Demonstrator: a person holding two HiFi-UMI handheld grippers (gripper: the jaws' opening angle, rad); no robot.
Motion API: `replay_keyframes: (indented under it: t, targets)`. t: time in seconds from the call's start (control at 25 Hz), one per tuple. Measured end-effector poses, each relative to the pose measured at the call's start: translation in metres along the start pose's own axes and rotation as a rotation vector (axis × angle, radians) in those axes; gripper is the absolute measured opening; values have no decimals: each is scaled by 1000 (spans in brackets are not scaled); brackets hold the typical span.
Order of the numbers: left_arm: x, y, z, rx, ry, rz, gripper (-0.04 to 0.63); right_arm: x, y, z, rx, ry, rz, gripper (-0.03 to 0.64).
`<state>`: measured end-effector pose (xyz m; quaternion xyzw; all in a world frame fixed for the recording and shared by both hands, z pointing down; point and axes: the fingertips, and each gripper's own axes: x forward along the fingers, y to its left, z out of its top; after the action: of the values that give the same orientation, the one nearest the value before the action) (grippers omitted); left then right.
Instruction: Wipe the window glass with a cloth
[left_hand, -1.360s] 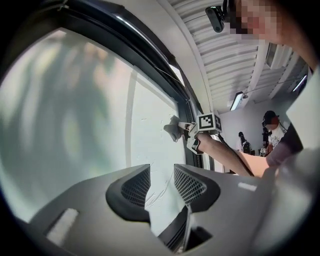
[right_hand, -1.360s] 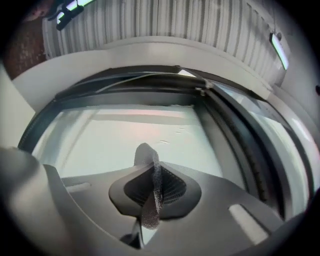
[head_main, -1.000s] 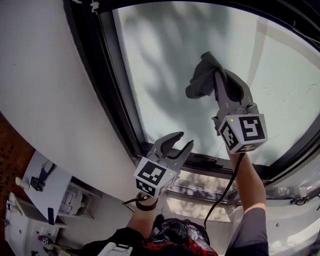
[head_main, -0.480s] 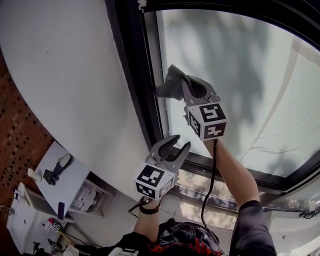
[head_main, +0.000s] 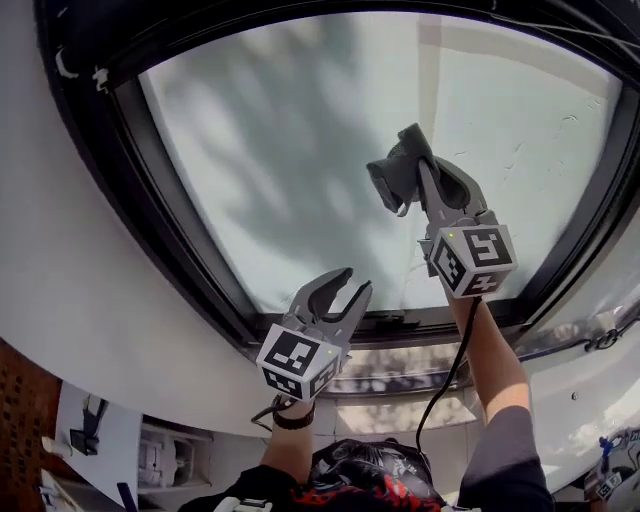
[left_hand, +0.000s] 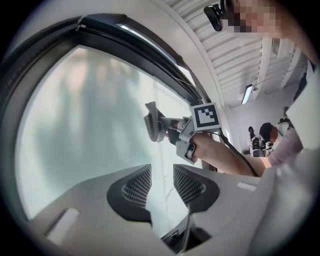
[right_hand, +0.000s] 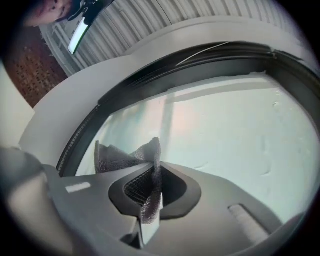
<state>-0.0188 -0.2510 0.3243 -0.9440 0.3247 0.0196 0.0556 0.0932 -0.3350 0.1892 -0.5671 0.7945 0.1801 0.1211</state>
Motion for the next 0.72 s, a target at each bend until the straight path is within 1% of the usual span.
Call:
replay_keyframes:
  t: [0.12, 0.28, 0.32, 0.4, 0.48, 0.56, 0.6, 0.64, 0.72]
  targets:
    - [32, -22, -3, -21, 10, -59, 123, -43, -93, -11, 0, 37, -154, 18]
    - [65, -53, -2, -22, 17, -142, 123, -119, -226, -18, 13, 94, -422, 18]
    - [70, -59, -1, -21, 16, -149, 123, -136, -256, -20, 26, 107, -476, 18]
    - [72, -66, 2, -25, 8, -143, 123, -160, -300, -24, 88, 118, -540, 18]
    - [72, -72, 2, -33, 5, -138, 123, -180, -319, -21, 118, 90, -576, 15]
    - [73, -75, 0, -33, 14, -133, 123, -191, -314, -13, 116, 47, -602, 18]
    - [72, -74, -1, -29, 19, -126, 123, -190, -303, -10, 128, 24, -593, 18]
    - [69, -71, -2, -23, 22, -115, 123, -183, -286, -5, 145, -3, -559, 18]
    - [61, -65, -2, -5, 23, -90, 123, -160, -235, 9, 158, -58, -444, 18]
